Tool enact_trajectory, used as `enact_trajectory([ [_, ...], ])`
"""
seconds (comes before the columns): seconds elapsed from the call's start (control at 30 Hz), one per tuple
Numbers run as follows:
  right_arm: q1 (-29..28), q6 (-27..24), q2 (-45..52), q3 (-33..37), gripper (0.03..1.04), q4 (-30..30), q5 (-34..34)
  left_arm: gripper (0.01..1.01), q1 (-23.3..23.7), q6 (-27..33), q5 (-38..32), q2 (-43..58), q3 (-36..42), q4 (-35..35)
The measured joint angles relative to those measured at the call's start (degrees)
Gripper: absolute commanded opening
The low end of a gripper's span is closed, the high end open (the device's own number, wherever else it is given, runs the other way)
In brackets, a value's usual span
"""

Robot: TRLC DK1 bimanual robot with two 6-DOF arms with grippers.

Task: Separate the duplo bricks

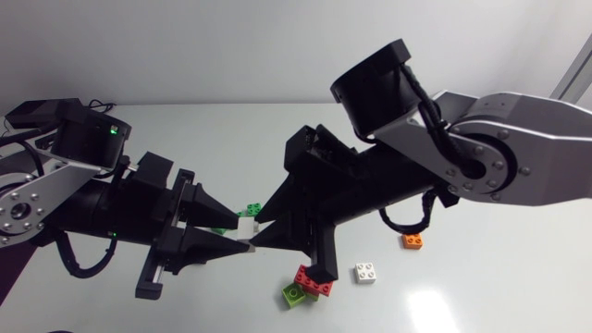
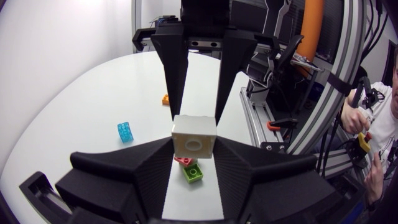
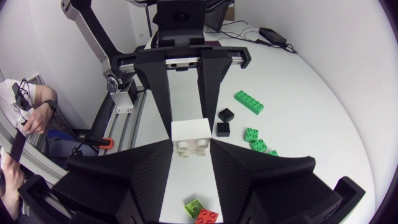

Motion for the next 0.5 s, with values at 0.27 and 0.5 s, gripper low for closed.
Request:
enact_trajectory([
  [0.27,0.13,0.02,-0.09,-0.11,0.30,0.00,0.02,0.333,-0.26,0.00,-0.15,0.00,0.00,-0.20],
  [0.5,0.39,0.02,-0.42,-0.52,0.24,0.07,0.07,0.536,-0.26,0.00,-0.15,-0.20,0.00,-1.03],
])
